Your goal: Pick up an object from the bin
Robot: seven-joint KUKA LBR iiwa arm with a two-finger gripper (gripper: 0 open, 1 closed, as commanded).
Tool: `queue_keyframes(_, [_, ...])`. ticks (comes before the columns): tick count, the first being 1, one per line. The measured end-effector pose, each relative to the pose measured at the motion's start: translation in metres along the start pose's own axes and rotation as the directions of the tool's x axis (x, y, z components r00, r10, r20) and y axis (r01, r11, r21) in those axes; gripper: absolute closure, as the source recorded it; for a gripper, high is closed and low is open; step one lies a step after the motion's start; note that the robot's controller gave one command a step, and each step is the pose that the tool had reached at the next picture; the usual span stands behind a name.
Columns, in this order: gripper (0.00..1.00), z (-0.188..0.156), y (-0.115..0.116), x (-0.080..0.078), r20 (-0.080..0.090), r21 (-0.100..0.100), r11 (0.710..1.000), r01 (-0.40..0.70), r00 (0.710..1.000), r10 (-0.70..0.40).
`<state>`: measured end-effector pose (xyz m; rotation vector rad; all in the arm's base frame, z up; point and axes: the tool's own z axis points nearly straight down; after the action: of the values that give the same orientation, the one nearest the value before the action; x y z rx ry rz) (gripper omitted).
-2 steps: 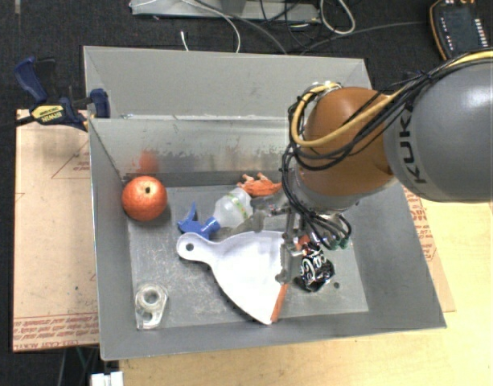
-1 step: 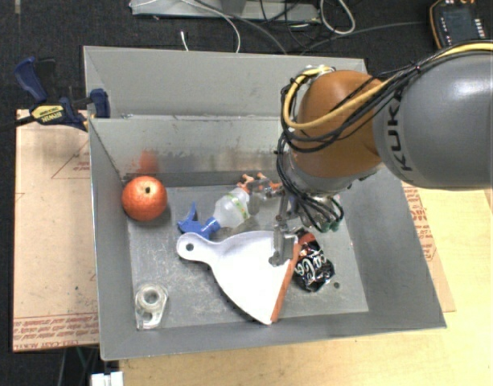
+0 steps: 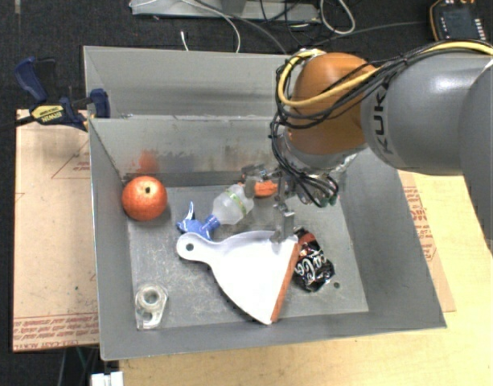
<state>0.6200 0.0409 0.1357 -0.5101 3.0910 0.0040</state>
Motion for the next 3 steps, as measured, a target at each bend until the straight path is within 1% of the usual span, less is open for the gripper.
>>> queue_keyframes(1, [1.0,-0.019,0.043,0.062,0.001,-0.001,0.873,-0.488,0.873,0.488])
queue_keyframes(2, [1.0,-0.019,0.043,0.062,0.001,0.0,0.873,-0.487,0.873,0.487])
queue_keyframes(3, [0.0,-0.012,0.036,0.023,0.004,-0.001,0.899,-0.439,0.899,0.439])
